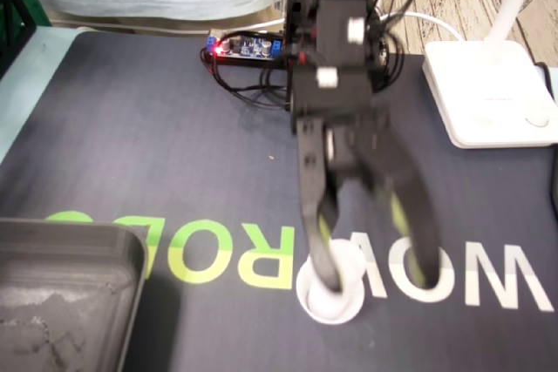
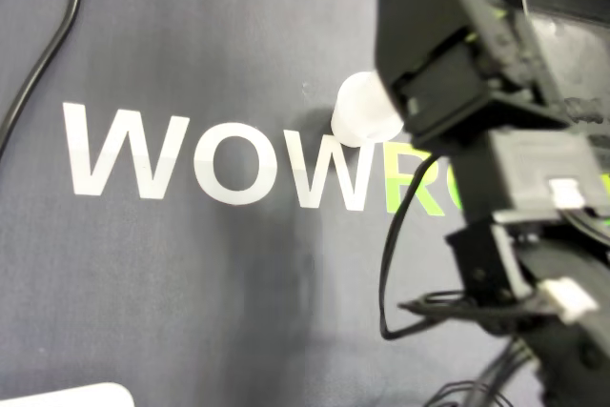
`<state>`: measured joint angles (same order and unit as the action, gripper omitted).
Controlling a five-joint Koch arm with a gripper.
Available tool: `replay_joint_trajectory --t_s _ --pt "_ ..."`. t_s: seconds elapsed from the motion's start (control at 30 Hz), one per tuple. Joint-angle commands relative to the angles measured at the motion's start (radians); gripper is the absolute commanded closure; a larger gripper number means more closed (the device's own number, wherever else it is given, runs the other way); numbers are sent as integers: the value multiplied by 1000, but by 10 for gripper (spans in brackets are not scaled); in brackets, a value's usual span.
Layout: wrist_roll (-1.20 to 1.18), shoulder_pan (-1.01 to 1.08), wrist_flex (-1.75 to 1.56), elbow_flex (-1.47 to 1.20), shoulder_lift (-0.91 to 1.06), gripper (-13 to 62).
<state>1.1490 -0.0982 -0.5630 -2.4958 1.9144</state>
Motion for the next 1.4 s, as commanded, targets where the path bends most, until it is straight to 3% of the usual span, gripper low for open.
replay_joint_trajectory --t_s 0.0,0.17,0.37,0.83,1.37 --pt "-155 9 44 21 109 235" --pt "-569 43 353 18 301 230" --pt "-904 109 597 -64 397 161" --pt "-992 138 591 -479 483 152" --pt "-1000 138 591 -601 485 152"
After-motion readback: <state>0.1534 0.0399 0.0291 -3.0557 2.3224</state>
